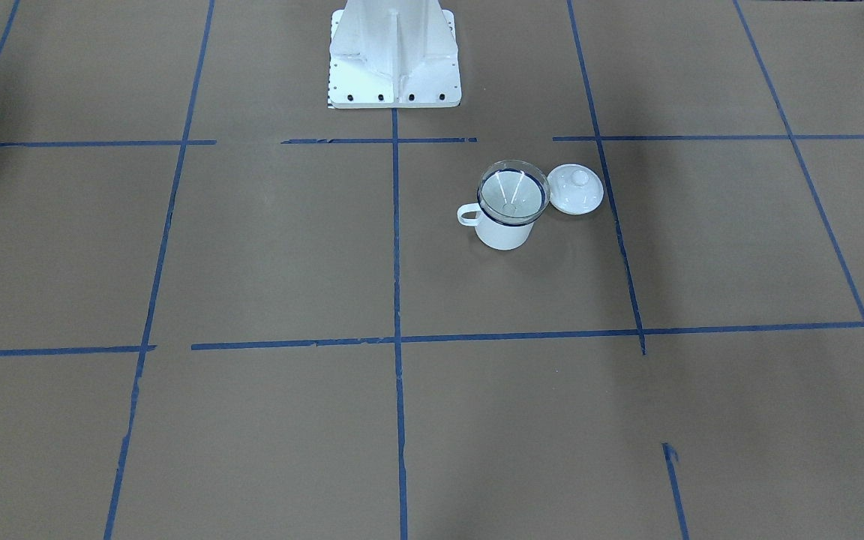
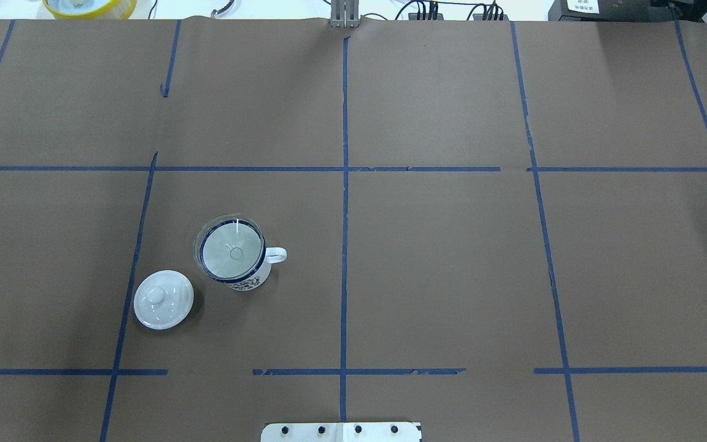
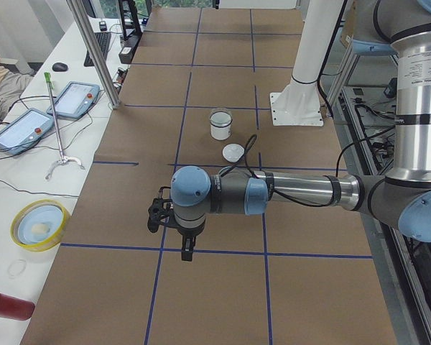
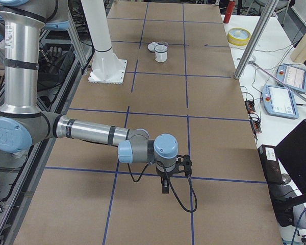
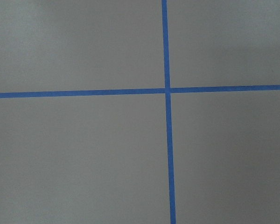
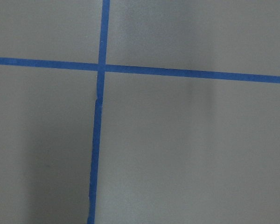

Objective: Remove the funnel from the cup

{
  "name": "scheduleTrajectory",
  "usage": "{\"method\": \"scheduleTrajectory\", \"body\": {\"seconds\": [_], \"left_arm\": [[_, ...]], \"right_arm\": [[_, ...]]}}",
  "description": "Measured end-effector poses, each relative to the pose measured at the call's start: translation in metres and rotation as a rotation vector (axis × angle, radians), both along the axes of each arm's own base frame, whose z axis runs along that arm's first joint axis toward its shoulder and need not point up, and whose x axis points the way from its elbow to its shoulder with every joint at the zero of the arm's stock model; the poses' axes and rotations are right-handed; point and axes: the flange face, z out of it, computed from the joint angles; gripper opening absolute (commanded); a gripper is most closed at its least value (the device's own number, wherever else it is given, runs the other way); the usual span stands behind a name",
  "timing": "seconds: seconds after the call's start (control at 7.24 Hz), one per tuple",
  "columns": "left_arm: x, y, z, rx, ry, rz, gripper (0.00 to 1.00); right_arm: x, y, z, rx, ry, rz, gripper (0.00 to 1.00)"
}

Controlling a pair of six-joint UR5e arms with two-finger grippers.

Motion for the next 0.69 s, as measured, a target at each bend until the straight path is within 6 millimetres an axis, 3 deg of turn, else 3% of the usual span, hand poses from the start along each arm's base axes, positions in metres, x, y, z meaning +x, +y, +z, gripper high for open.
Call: {"method": "scheduleTrajectory", "body": {"seconds": [0.28, 0.55, 0.69], "left_arm": [[0.011, 0.001, 0.000, 0.056, 0.003, -0.035, 1.00], [0.072, -0.014, -0.037, -0.034, 0.055, -0.137, 0.99], [0.115, -0.018, -0.074, -0.110, 0.096, -0.189, 0.99]], "right_arm": [[0.000, 0.000, 0.000, 0.000, 0.001, 0.000, 1.00], [0.000, 0.000, 0.000, 0.000, 0.001, 0.000, 1.00], [0.000, 0.000, 0.000, 0.000, 0.001, 0.000, 1.00]]}}
